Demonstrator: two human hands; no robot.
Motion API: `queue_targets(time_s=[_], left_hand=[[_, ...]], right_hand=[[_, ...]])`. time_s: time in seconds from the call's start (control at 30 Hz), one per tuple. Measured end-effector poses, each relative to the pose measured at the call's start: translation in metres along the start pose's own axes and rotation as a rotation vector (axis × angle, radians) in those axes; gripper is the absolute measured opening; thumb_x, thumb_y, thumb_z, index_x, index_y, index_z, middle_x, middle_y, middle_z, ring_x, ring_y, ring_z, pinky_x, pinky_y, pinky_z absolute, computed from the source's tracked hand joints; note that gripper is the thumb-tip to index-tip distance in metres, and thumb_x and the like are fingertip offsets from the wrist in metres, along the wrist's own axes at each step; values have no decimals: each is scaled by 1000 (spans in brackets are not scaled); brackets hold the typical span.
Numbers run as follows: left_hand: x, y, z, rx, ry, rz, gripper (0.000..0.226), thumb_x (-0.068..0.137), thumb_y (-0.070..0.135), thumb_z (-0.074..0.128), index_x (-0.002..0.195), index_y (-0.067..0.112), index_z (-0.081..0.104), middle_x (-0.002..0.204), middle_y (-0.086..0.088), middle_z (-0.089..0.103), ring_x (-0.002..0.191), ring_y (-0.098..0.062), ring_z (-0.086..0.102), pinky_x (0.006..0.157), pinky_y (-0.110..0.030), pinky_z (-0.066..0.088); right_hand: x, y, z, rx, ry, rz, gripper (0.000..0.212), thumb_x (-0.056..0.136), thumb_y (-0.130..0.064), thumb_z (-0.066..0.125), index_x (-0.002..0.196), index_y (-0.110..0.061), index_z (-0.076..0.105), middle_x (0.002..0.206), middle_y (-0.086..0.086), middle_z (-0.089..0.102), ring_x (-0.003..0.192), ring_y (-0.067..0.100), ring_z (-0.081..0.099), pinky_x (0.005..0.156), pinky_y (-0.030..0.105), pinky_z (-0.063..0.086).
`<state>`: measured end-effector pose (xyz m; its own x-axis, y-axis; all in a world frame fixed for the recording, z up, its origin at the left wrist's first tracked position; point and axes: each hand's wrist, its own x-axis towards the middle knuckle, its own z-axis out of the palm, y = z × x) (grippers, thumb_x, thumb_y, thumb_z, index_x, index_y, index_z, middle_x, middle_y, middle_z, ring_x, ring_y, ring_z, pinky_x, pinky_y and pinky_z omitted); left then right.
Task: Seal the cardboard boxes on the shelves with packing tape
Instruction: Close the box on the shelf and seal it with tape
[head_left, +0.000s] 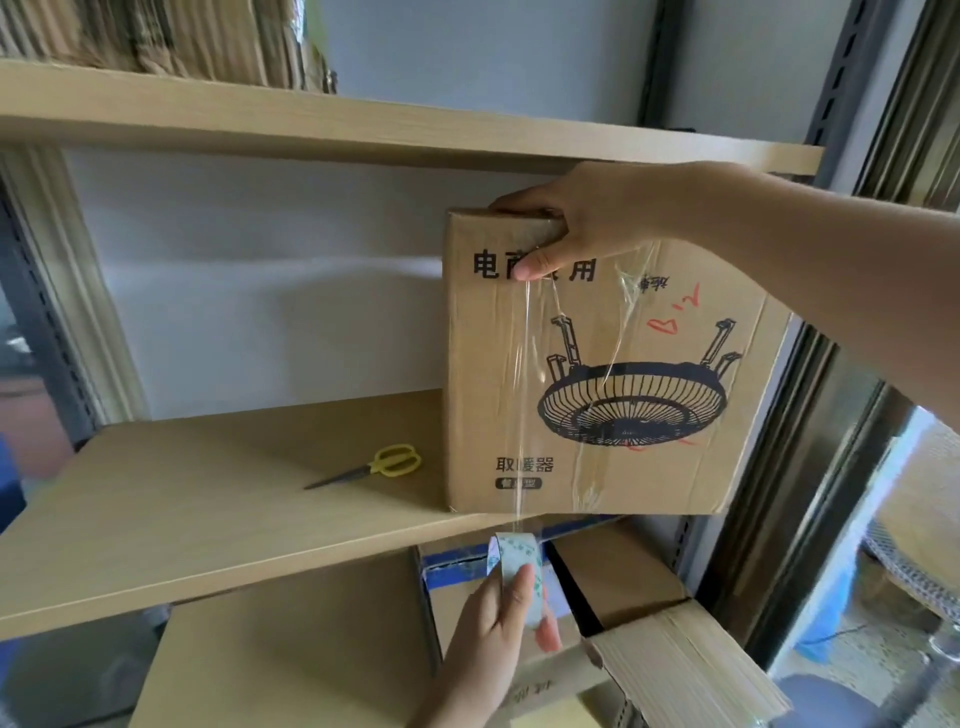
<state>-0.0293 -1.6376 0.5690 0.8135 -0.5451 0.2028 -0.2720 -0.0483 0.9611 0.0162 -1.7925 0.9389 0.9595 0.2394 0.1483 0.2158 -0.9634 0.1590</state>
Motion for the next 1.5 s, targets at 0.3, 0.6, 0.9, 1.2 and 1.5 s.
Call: queue_targets(time_s=[0.3,0.6,0.9,1.2,1.5], left_hand=[[-24,7,5,-123,112,-48,55,80,83,46,90,32,65,63,-16,68,61,-32,65,80,-52,53],[24,56,20,-206,228,-160,49,93,57,46,95,10,60,49,-6,61,42,-20,57,45,-26,50],[56,91,-2,-264,56,-108,51,104,48,35,85,9,61,51,-3,61,42,-14,53,50,-23,46],[48,-7,8,-74,155,-307,76,86,70,34,73,-2,55,46,-4,53,38,-16,47,50,-29,42],[74,-19,13,20,283,-272,63,90,65,35,67,11,58,46,-1,57,40,-11,52,49,-29,45]], right_hand=[[-15,11,-13,78,-42,52,86,66,-81,52,143,-42,43,119,-17,62,107,14,55,101,35,36],[42,50,92,-14,279,236,62,104,-49,29,157,-22,10,162,9,21,148,29,23,120,46,20],[12,1,198,199,-174,50,86,91,-73,15,157,-23,-8,162,-3,-16,150,15,-14,122,35,-7],[32,5,192,300,-170,100,79,92,-74,27,156,-30,20,164,-5,18,148,20,24,120,42,24],[-78,-1,239,-402,148,41,140,57,-79,72,158,-18,-4,154,16,31,139,38,32,114,61,22]])
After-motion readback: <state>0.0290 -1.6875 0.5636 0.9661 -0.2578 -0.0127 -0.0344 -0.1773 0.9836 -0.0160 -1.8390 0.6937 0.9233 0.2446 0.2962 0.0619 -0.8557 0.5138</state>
